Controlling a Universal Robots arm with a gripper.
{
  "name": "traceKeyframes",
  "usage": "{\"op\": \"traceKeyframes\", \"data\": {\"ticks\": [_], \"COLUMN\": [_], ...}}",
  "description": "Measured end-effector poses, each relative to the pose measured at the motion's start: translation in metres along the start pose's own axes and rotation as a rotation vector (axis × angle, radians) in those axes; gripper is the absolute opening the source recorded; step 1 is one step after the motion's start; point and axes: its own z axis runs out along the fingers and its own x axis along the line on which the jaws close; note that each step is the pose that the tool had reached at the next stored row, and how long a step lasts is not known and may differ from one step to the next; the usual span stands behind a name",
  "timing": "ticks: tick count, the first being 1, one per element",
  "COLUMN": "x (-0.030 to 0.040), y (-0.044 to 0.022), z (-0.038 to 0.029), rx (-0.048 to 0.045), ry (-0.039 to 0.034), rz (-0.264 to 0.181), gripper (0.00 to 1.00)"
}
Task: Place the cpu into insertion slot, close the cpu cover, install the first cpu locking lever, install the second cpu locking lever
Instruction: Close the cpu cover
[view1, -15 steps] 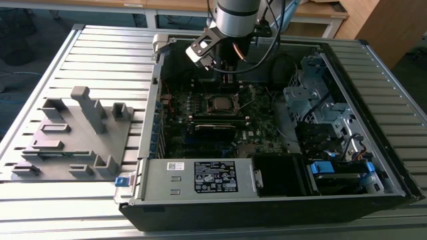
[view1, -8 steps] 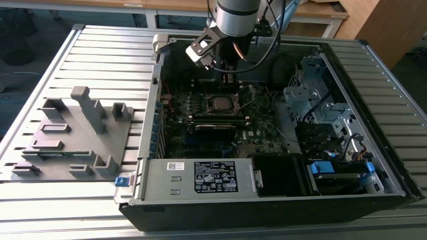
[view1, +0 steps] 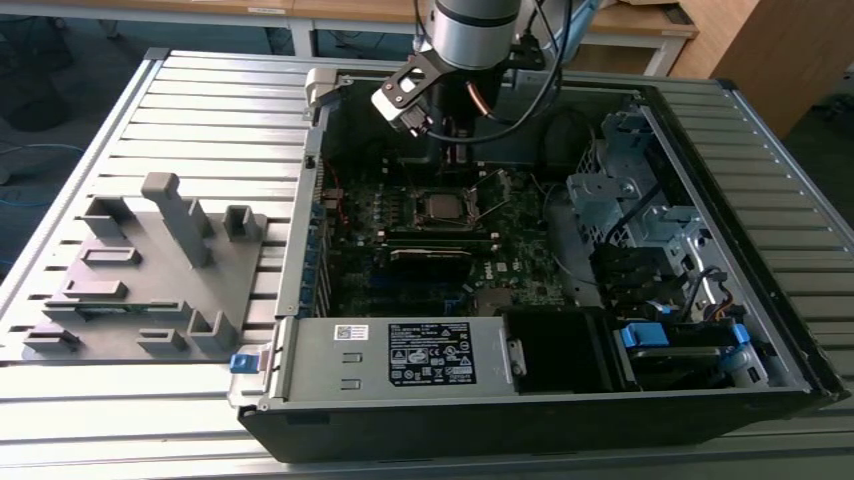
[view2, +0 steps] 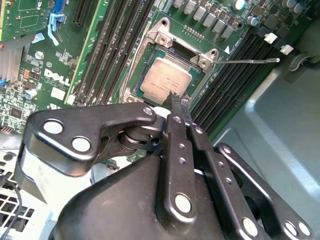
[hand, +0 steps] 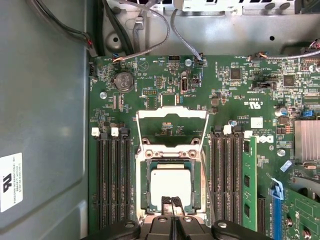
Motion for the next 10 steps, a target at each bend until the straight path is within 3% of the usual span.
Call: {"op": "traceKeyframes", "data": {"ticks": [10], "x": [0.0003], "y": [0.0], "z": [-0.0104], "rx": [0.0], "ry": [0.0], "rz": [0.0], "gripper": [0.1]}}
